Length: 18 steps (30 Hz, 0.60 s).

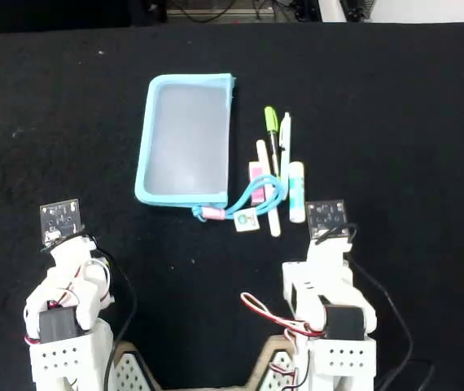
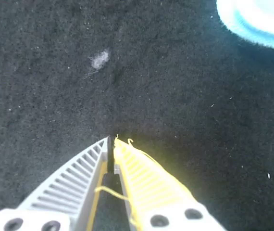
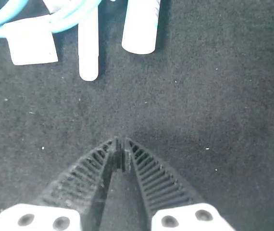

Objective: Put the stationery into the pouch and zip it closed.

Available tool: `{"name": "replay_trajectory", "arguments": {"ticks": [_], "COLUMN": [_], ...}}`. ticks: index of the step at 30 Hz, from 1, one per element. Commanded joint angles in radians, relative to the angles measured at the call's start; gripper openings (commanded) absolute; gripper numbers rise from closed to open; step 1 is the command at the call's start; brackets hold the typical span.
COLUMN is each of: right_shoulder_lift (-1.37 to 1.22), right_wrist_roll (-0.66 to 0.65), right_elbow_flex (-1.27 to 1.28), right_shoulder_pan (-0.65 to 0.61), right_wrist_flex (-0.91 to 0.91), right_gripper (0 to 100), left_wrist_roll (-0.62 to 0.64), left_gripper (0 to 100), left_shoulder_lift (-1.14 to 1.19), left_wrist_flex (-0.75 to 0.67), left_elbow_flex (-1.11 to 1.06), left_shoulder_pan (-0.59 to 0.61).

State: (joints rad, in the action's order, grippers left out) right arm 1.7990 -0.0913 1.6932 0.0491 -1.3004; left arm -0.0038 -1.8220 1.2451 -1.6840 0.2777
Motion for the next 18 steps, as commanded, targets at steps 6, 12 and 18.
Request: {"name": "replay_trajectory", "arguments": {"ticks": [6, 12, 18], "right_shoulder_lift": [0.097, 0.097, 0.097], "right_wrist_roll": [0.002, 0.002, -0.043], "right_elbow_flex": [-0.008, -0.008, -0.008], "right_shoulder_pan": [-0.003, -0.002, -0.002], "right_wrist_flex": [-0.009, 0.112, 0.404], "right_gripper": [1.1, 1.1, 1.2], "left_wrist_roll": [0.008, 0.003, 0.003], "left_gripper": [3, 3, 3], "left_shoulder_lift": [-0.009, -0.009, -0.009], "left_wrist_flex": [0.003, -0.181, -0.848], "left_elbow_flex": [-0.016, -0.016, -0.016], "left_shoulder_pan": [-0.005, -0.005, -0.03]}}
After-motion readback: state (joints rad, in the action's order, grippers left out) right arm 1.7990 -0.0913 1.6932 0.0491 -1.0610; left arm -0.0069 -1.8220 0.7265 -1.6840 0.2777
